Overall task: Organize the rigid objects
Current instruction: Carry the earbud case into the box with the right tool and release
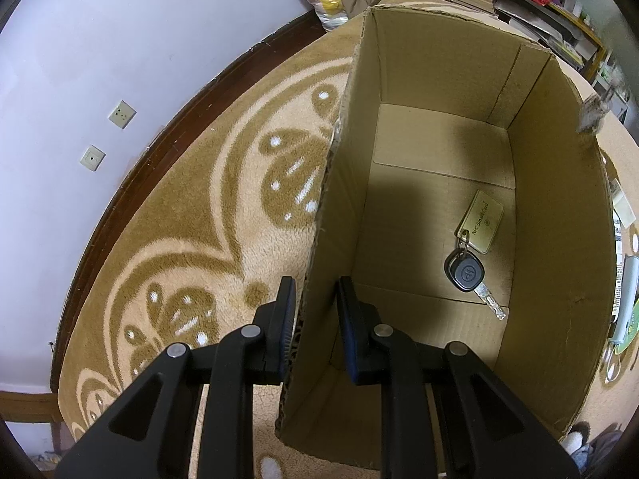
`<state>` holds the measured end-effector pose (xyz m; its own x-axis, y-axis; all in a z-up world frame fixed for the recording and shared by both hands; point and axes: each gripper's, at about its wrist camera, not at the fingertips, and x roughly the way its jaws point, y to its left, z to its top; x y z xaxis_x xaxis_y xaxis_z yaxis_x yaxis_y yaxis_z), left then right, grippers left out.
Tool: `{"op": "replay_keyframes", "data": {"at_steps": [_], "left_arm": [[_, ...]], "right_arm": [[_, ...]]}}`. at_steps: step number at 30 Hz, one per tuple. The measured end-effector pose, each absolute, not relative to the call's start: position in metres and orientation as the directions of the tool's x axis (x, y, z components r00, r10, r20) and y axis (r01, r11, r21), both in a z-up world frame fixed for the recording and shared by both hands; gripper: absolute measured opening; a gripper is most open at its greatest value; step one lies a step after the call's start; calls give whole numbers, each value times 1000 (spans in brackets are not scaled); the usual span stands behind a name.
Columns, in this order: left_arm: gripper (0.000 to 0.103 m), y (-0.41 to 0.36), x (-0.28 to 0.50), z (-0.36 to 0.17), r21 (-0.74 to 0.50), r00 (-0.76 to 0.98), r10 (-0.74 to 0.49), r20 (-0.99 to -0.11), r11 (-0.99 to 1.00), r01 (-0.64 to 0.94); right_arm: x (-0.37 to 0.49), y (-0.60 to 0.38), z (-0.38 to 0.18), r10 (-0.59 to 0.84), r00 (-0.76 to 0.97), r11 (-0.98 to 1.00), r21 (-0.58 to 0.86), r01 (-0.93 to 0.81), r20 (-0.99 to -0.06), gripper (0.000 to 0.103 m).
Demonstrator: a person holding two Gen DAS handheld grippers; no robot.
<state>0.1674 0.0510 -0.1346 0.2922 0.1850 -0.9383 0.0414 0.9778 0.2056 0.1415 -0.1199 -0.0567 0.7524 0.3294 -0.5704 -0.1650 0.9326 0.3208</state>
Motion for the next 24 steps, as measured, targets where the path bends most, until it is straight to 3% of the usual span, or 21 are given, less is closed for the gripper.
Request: {"op": "replay_keyframes", "data": {"at_steps": [8,19,24], "left_arm": [[20,50,167,-136,208,293,186,-938,977,45],[20,49,166,-137,201,291,179,-940,978,47],[19,49,167,-140,200,276,179,-944,978,52]], "right_arm": [[143,-113,-79,281,705,957,247,-154,-651,57],[142,-108,-76,252,709,967,205,-153,-658,59],[134,-115,-64,182,741,983,140,-119,-647,93]]}}
